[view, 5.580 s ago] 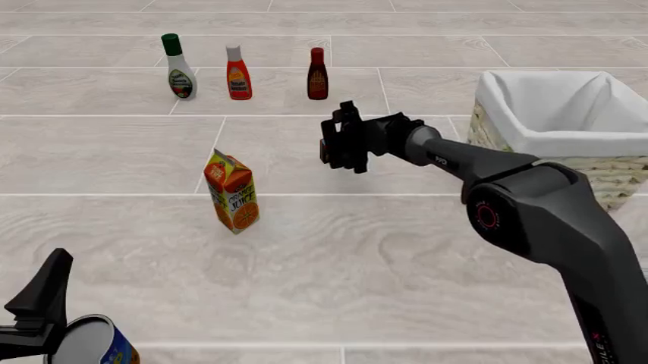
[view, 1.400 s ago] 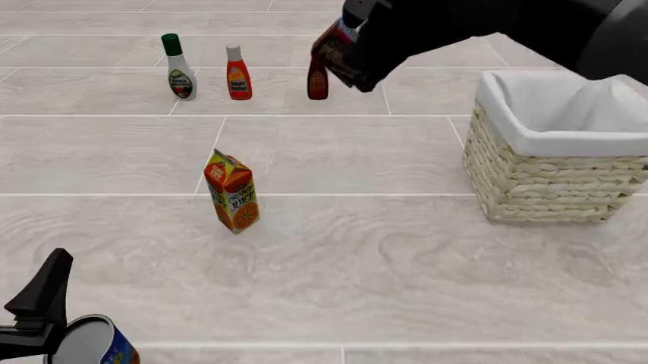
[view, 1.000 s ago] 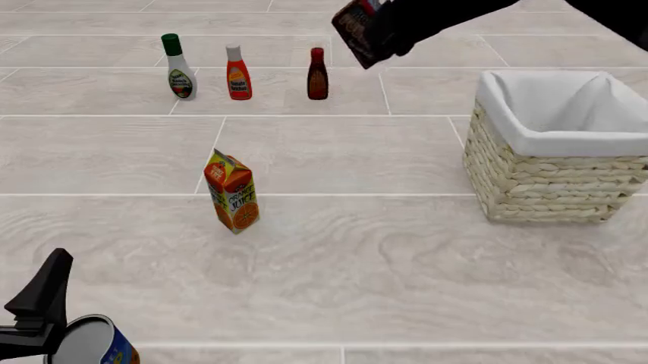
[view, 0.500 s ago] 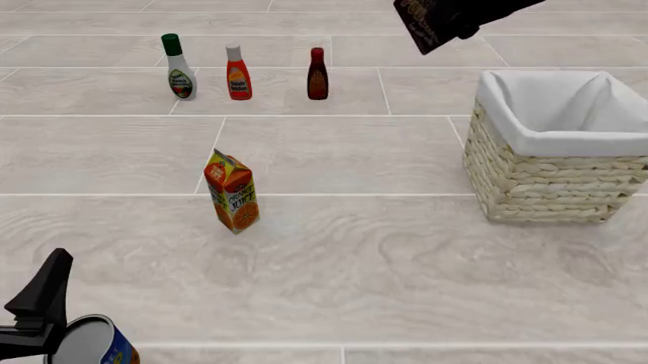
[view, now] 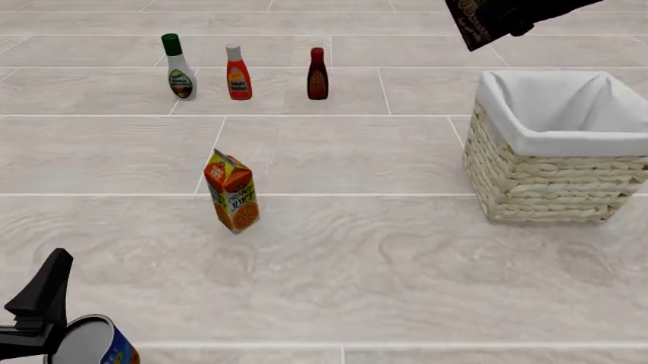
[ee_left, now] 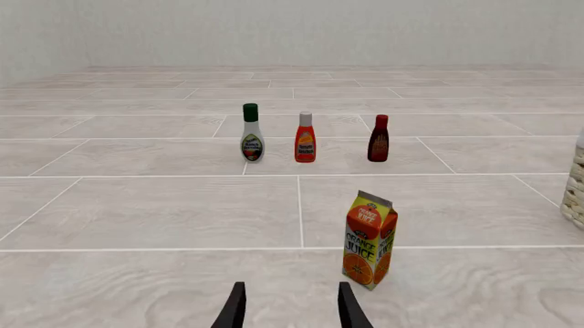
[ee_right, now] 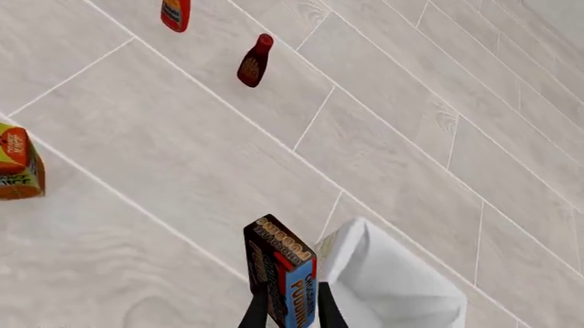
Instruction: Pick the chocolate pudding and place it in the basket.
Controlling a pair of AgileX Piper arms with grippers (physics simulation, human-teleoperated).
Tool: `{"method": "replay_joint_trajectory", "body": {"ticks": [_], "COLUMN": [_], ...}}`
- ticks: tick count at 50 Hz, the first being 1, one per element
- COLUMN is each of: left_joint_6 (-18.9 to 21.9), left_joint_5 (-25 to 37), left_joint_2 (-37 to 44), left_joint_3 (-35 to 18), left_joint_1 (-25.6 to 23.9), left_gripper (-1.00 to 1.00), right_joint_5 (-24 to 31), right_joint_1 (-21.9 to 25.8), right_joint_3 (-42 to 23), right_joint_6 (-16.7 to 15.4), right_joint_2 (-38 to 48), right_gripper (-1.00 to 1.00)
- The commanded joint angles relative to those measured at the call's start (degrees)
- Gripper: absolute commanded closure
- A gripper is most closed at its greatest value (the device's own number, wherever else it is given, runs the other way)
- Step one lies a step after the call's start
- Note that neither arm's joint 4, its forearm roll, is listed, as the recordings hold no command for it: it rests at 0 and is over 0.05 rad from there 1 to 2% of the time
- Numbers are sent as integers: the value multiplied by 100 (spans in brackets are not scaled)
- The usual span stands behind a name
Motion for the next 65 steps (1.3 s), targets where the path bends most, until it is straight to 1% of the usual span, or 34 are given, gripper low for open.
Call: {"method": "replay_joint_trajectory", "body": {"ticks": [1, 5, 19, 20, 27, 35, 36, 56, 65], "left_joint_6": [2, 0, 2, 1, 0, 2, 2, 1, 0], "left_joint_5": [-2, -1, -2, -1, -1, -2, -2, -1, -2], "left_joint_2": [-15, -14, -16, -15, -15, -15, -15, -14, -16], "left_joint_3": [13, 13, 13, 13, 13, 13, 13, 13, 13], "left_joint_1": [-1, 1, -1, 0, 1, 0, 0, 1, 1], "left_gripper": [-100, -100, -100, -100, -100, -100, -100, -100, -100], "right_joint_5": [-29, -52, 18, 31, 118, 142, 122, 177, 249], "right_joint_1": [-319, -488, -835, -920, -1154, -1388, -1483, -1952, -2006], "right_joint_3": [200, 289, 388, 411, 337, 500, 567, 715, 605], "right_joint_6": [45, 40, 28, 21, 59, 42, 1, -132, -171], "right_joint_2": [-189, -230, -349, -372, -412, -522, -560, -593, -491], "right_gripper": [100, 100, 100, 100, 100, 100, 100, 100, 100]}}
